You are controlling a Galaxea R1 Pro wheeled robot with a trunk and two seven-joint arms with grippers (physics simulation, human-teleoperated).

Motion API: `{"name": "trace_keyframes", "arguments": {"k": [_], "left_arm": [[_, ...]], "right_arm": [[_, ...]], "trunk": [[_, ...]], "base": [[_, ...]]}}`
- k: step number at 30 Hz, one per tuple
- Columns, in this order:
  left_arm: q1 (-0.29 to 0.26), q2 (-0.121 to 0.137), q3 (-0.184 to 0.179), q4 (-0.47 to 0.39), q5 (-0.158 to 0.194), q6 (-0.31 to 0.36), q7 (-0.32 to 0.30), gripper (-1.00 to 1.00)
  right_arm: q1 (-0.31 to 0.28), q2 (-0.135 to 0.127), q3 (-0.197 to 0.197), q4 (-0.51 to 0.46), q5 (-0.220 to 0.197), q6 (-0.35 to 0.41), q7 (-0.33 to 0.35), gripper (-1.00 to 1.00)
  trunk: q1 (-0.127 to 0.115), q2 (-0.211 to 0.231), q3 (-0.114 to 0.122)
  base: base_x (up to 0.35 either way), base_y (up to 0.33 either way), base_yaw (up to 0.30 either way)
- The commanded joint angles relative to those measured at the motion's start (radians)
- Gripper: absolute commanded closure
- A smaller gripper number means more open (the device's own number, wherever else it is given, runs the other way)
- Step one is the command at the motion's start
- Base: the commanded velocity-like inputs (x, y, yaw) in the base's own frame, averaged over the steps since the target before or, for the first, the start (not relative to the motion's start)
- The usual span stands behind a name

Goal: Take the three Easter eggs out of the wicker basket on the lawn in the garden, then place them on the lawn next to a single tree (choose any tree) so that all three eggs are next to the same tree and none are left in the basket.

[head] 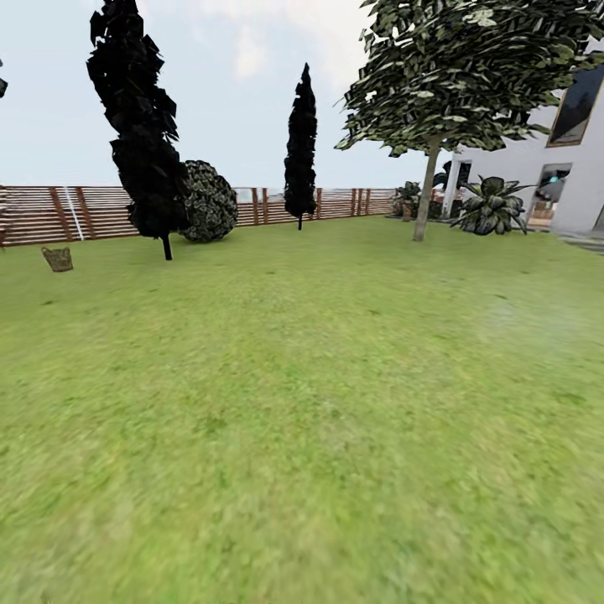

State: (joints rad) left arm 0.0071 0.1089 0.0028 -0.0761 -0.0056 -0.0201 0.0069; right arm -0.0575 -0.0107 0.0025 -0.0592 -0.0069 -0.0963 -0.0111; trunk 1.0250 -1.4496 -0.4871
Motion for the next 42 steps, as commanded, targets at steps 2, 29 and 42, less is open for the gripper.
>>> {"name": "trace_keyframes", "arguments": {"k": [2,29,42], "left_arm": [[0.001,0.0,0.0,-0.001,-0.001,-0.001,0.001,-1.0],[0.001,0.0,0.0,-0.002,-0.001,-0.001,0.0,-1.0],[0.001,0.0,0.0,-0.002,-0.001,-0.001,0.001,-1.0]], "right_arm": [[0.0,0.0,0.001,0.001,-0.001,-0.003,-0.001,-1.0],[-0.001,0.0,0.0,0.001,-0.001,-0.003,-0.001,-1.0],[-0.001,-0.001,0.0,0.001,-0.001,-0.003,0.0,-1.0]], "trunk": [[0.0,0.0,-0.001],[0.0,0.0,-0.001],[0.0,0.0,-0.001]], "base": [[0.0,0.0,0.299],[0.0,0.0,0.3],[0.0,0.0,0.3]]}}
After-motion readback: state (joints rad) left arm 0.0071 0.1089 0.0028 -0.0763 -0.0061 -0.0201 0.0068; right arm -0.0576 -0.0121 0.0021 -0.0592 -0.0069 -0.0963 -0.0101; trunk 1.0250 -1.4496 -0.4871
